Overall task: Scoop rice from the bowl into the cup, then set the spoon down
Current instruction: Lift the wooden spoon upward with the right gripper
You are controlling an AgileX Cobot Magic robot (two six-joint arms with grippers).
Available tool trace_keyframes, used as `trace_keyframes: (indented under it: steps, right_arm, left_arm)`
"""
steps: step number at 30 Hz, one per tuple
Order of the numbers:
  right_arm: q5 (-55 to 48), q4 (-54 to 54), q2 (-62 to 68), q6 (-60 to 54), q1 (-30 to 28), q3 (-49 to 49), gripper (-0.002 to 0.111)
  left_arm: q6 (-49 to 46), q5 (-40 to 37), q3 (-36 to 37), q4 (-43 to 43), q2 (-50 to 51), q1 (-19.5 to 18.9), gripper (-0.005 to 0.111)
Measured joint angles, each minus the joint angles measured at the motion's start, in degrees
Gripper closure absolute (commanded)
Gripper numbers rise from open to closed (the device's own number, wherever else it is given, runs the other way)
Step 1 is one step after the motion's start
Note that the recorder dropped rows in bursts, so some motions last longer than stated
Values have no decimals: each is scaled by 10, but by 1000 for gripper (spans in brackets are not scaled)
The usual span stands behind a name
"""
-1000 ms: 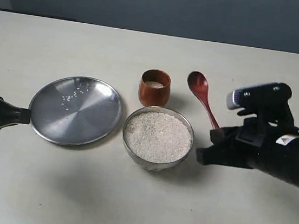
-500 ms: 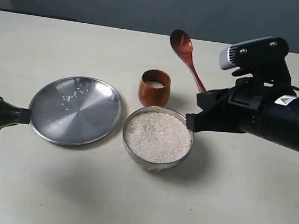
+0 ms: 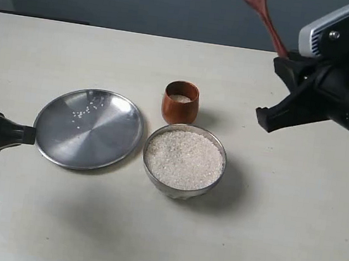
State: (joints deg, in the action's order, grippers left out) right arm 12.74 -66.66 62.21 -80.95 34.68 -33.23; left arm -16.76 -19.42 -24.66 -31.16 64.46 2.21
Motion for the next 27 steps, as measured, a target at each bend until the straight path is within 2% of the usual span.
trace_keyframes:
  steps: [5,8,15,27]
  right_arm:
    - [105,-210,-8,-281,0,0,109]
    - [169,-280,-9,-364,0,1,109]
    - [216,-312,-9,-397,0,1,109]
    - [188,-315,-9,-401,0,1,109]
  left_arm:
    - [0,0,0,0,0,0,106]
    - [0,0,0,0,0,0,106]
    - [0,0,0,0,0,0,106]
    - [0,0,0,0,0,0,106]
